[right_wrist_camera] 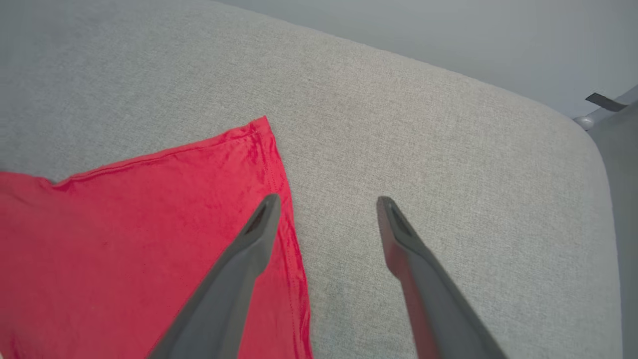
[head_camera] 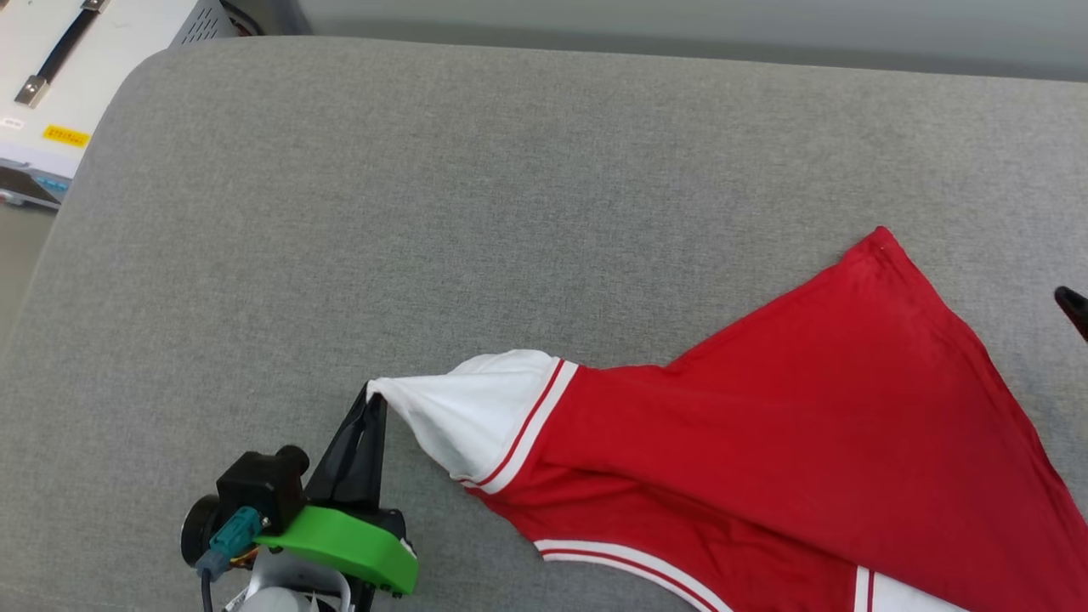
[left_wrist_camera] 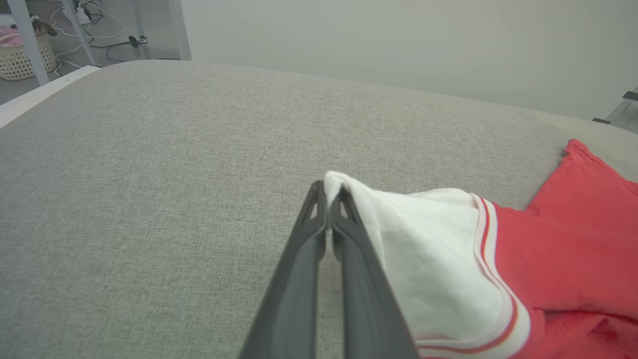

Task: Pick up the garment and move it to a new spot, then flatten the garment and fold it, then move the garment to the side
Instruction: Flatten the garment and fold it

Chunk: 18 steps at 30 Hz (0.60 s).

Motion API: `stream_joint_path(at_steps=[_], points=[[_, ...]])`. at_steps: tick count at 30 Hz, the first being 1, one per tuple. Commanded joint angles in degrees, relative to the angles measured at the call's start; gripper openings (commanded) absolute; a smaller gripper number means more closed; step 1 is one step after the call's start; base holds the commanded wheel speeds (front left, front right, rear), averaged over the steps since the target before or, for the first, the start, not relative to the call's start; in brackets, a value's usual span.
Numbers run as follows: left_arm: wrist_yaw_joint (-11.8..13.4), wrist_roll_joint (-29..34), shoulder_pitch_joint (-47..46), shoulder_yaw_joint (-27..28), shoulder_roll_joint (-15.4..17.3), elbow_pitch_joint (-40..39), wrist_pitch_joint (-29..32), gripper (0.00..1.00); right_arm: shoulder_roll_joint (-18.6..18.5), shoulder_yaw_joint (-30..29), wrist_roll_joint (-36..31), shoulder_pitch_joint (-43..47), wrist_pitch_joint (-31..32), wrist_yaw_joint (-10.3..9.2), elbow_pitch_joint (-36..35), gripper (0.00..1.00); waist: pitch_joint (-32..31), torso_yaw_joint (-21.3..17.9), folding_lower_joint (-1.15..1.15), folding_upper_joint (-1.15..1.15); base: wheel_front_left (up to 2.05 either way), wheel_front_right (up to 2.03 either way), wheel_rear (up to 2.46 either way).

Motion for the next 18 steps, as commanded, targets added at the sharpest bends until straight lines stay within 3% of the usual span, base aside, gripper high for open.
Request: stream_joint_path(at_steps=[1, 11, 18], points=[[-0.11, 0.41, -1.41, -0.18, -0.2, -0.22, -0.47, 0.0, -0.44, 2.22, -0.41, -3.34, 1.41, -0.04, 0.89, 1.0, 1.61, 1.32, 0.0, 0.0, 0.0, 0.0, 0.0], [-0.85, 1.52, -4.65, -2.03, -1.83, -0.73, -1.23, 0.0, -2.52, 17.81, 0.36, -22.08, 10.42, -0.04, 12.02, 1.0, 6.41, 4.79, 0.0, 0.0, 0.0, 0.0, 0.0], [-1.36, 1.92, -6.4, -2.81, -2.98, -0.79, -1.61, 0.0, -1.52, 25.54, 0.91, -30.6, 12.28, -0.04, 20.51, 1.0, 9.65, 6.69, 0.0, 0.0, 0.0, 0.0, 0.0]])
